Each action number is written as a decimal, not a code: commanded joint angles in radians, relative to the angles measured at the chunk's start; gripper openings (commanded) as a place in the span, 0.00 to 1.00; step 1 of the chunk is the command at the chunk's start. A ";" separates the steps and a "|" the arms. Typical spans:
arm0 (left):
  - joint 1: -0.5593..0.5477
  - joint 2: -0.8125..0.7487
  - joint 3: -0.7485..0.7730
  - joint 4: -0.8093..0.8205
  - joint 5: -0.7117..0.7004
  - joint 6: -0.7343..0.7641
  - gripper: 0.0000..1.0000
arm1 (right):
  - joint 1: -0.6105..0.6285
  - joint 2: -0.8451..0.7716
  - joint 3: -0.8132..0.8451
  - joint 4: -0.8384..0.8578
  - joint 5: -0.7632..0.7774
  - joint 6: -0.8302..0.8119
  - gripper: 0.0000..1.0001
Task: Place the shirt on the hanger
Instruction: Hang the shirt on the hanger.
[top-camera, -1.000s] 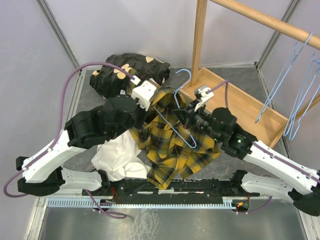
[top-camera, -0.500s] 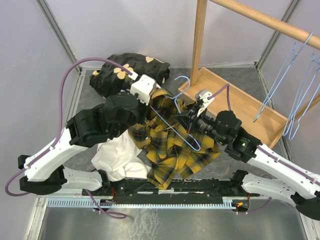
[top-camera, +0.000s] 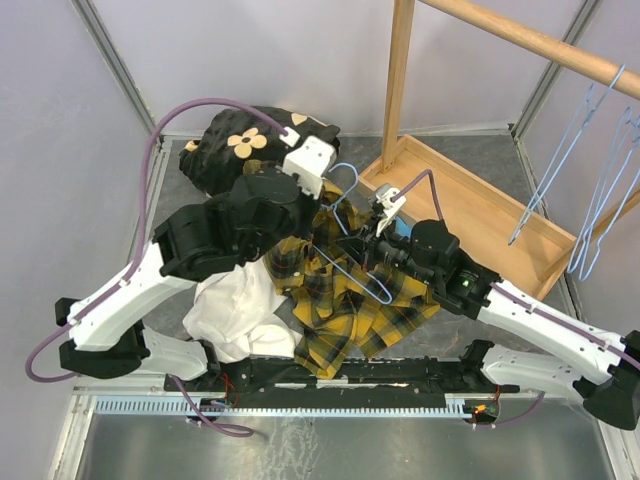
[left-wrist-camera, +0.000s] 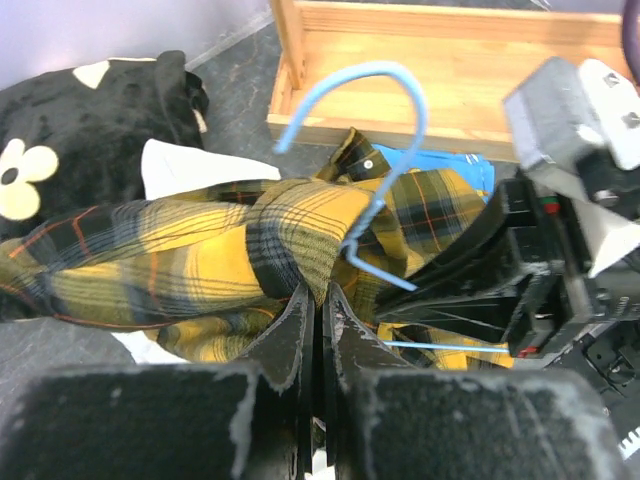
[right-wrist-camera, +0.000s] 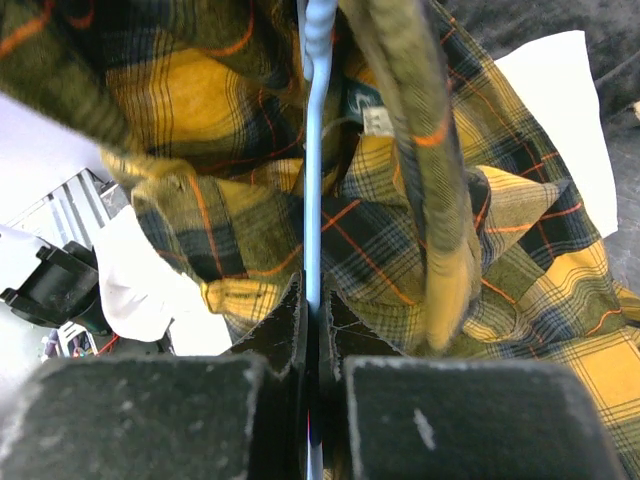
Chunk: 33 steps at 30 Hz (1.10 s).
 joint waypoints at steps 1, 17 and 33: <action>-0.035 0.032 0.061 0.042 0.104 -0.012 0.03 | -0.003 0.011 0.024 0.117 0.006 -0.001 0.00; -0.063 -0.103 0.049 0.062 0.025 0.147 0.98 | -0.004 -0.123 -0.110 0.433 0.057 0.041 0.00; -0.063 -0.312 -0.204 0.267 0.170 0.655 0.95 | -0.002 -0.281 -0.100 0.251 -0.155 0.017 0.00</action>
